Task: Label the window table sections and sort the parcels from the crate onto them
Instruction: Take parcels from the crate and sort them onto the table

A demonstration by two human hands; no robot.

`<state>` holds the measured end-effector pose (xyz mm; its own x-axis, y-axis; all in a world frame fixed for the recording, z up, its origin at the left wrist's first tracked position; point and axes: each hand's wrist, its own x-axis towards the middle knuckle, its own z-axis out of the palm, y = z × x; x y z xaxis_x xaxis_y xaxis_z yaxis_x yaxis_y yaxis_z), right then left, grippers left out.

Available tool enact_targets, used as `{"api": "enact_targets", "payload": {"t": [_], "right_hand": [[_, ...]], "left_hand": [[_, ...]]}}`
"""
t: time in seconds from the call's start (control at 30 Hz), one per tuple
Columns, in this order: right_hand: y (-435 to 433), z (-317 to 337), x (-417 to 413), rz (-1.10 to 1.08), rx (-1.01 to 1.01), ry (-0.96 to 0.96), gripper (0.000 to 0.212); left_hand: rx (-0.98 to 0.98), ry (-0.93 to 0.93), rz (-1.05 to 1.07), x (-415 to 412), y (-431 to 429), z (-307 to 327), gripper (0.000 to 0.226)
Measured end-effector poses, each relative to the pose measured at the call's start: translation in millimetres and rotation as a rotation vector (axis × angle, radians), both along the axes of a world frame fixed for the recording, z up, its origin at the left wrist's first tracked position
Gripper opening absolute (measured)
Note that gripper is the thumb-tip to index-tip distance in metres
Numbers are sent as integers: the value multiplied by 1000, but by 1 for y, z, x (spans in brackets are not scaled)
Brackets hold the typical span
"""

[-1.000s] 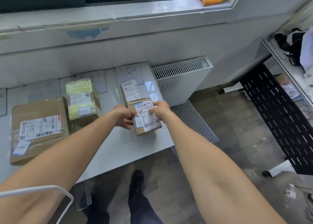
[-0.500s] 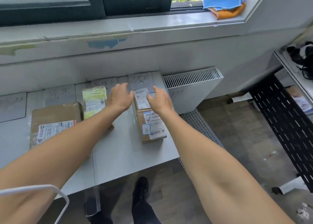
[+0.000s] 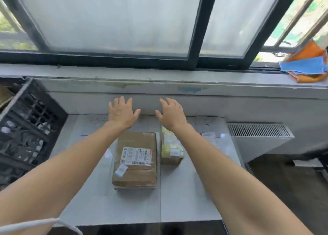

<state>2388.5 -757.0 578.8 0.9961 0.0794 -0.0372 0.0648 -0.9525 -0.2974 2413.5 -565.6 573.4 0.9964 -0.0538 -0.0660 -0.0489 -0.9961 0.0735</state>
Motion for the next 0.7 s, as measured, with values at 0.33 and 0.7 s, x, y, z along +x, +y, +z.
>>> {"api": "enact_targets", "payload": {"t": [0.33,0.7], "right_hand": [[308,51,60,288,-21,-40,60],[542,46,71,540,69,-60,58]], "left_hand": [[-44,-193,225,17,295,79,59],[-67,-109,552,7,523,55,58]]}}
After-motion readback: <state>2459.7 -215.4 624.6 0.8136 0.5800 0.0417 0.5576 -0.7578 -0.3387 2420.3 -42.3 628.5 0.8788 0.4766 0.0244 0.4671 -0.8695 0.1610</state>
